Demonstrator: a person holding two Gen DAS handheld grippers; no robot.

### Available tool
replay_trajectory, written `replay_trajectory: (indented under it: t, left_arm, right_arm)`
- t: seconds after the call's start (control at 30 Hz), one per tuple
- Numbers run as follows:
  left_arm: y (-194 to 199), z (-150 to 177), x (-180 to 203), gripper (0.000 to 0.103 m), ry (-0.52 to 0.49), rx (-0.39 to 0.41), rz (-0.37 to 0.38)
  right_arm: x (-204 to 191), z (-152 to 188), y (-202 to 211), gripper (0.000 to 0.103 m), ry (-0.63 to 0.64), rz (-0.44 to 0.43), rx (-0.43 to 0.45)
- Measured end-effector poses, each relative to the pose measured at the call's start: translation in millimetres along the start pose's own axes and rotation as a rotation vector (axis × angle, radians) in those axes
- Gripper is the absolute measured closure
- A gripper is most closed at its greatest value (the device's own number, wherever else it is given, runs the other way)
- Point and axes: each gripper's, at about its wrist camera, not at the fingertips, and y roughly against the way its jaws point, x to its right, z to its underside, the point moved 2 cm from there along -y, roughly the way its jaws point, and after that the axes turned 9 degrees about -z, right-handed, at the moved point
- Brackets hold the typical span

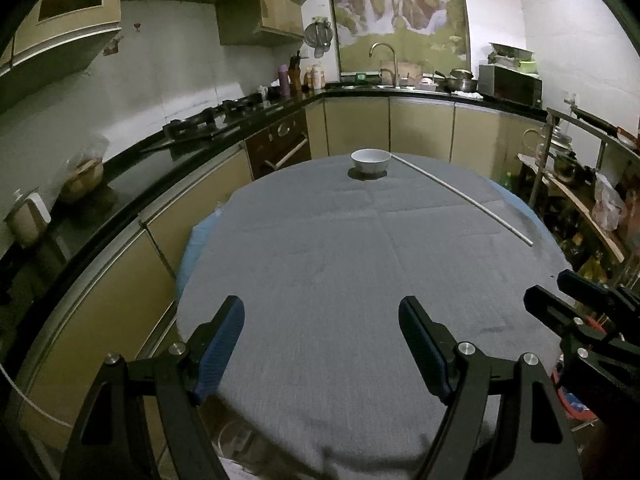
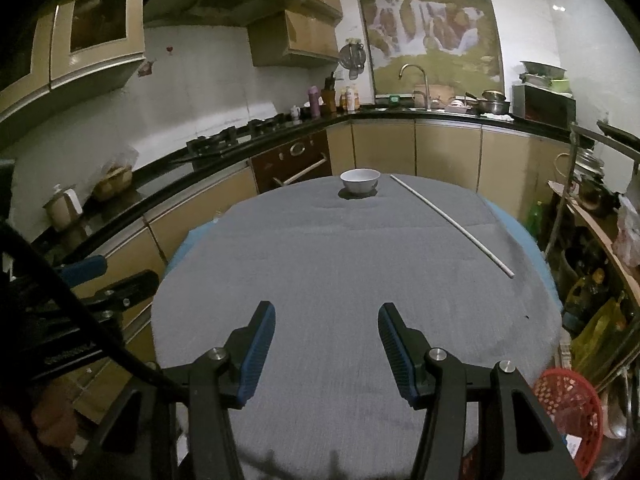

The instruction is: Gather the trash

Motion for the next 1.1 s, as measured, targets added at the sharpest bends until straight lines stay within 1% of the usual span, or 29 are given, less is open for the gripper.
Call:
replay_trajectory:
  t: [0.27,0.43,0.83,1.1]
  left_arm:
    - [-31,-11,-5,0.023,0.014,-0.025,-0.011]
    - [-46,-14,-8,0.023,0.029,-0.043,-0.001]
    - [-59,-15,-6,0.023,0.018,-0.055,0.023]
    - [-58,-17,-7,0.023,0.008,-0.051,0.006]
  right_arm:
    - [8,-10,-41,0.045,-0.021,-0.017,-0.037]
    - [8,-10,-59,0.045,-0.012,-0.018,-0.064]
    - [9,-9,-73,0.045,-0.028,-0.008,-0.079]
    - [10,-10,-82,0.045,-0.045,-0.022,-0.079]
